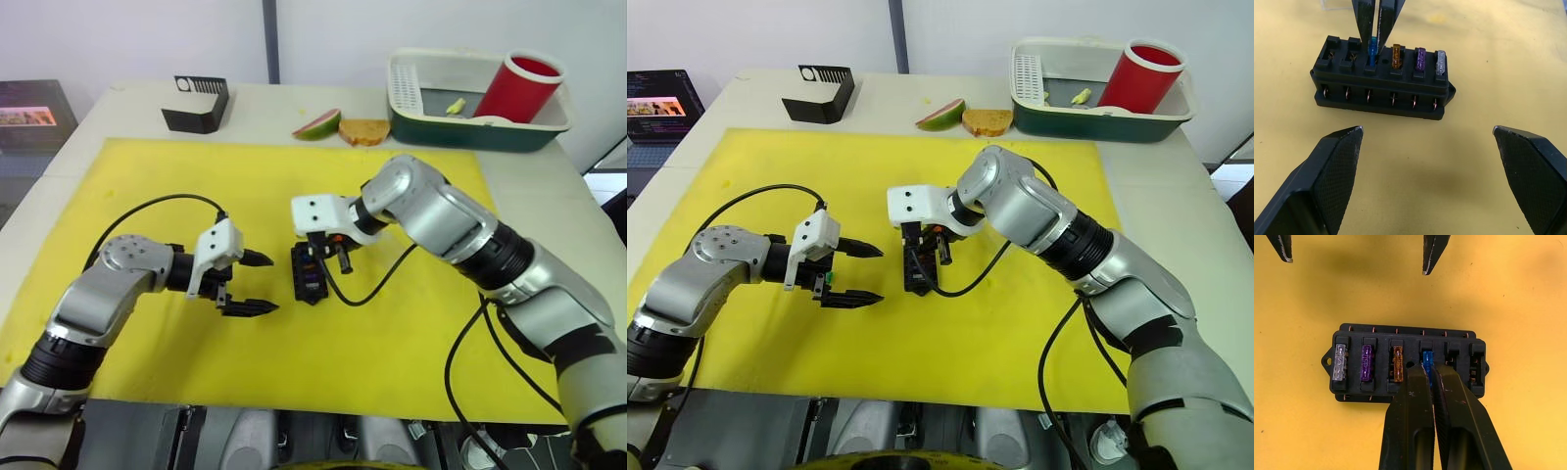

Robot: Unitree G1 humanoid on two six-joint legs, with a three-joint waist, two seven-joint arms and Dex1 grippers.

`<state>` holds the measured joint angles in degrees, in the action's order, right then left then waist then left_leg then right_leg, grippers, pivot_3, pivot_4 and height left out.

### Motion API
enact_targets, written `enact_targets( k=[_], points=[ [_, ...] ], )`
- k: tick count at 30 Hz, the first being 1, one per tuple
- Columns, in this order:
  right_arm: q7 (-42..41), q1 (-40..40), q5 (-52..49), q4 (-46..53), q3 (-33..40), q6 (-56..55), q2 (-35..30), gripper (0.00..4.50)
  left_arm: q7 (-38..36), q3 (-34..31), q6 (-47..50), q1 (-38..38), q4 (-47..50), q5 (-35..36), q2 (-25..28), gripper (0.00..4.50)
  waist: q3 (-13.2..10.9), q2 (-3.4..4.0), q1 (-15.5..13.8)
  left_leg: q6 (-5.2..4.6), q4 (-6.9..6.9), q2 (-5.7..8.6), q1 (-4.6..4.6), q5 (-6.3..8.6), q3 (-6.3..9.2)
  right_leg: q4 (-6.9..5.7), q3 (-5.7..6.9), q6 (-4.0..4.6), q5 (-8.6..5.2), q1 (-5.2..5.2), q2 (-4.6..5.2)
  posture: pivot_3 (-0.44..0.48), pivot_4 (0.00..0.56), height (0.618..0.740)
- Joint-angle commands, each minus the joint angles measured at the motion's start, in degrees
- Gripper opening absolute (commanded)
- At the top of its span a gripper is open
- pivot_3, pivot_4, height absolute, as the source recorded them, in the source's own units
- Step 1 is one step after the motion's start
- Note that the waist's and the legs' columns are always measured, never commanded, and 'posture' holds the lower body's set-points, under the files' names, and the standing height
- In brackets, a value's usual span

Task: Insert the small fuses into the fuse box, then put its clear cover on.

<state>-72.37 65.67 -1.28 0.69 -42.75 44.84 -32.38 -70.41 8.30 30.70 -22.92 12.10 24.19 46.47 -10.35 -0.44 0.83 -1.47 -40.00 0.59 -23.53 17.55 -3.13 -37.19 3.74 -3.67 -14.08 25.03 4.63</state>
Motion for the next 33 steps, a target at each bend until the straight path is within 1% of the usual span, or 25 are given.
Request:
enact_targets(
  k=[1,8,17,21,33],
  points=[
    [0.22,0.25,2.21,-0.84,-0.17,-0.52,0.75,0.0,-0.09,-0.19,-0.75,-0.63,0.95,-0.12,-0.09,4.47,0.0,0.0,0.0,0.0,0.0,0.0,0.0,0.0,0.0,0.0,0.0,0.0,0.0,0.0,0.0,0.0,0.15,0.74],
    [-0.1,-0.86,4.72,-1.33,-1.41,-0.49,1.9,0.0,0.1,-0.12,-0.66,-0.5,1.07,-0.18,-0.06,4.47,0.01,0.0,0.08,0.01,-0.01,0.0,0.05,-0.01,0.0,-0.02,0.0,0.0,0.0,-0.05,-0.03,0.0,0.15,0.74],
    [-1.07,-1.19,5.54,-0.34,-0.81,-0.47,2.41,0.0,0.02,-0.11,-0.9,-0.27,0.99,-0.4,0.2,4.47,0.01,-0.01,0.05,0.01,-0.01,0.0,0.11,0.0,0.0,-0.03,0.01,0.0,0.0,-0.11,-0.05,0.0,0.15,0.74],
    [-1.17,-0.95,5.47,-0.08,0.04,0.04,2.65,1.26,-0.16,-0.12,-0.98,-0.19,1.01,-0.5,0.26,4.5,0.01,-0.01,0.02,0.01,-0.01,0.0,0.11,0.0,0.0,-0.03,0.01,0.0,0.0,-0.11,-0.06,0.0,0.15,0.74],
    [-1.19,1.34,4.04,-0.45,4.16,1.73,3.25,1.26,-0.45,0.05,-1.11,-0.83,0.2,-1.1,-0.17,4.5,0.01,-0.01,0.0,0.02,-0.02,0.0,0.11,-0.01,0.0,-0.03,0.01,0.0,0.0,-0.11,-0.07,0.0,0.15,0.74]
  ],
)
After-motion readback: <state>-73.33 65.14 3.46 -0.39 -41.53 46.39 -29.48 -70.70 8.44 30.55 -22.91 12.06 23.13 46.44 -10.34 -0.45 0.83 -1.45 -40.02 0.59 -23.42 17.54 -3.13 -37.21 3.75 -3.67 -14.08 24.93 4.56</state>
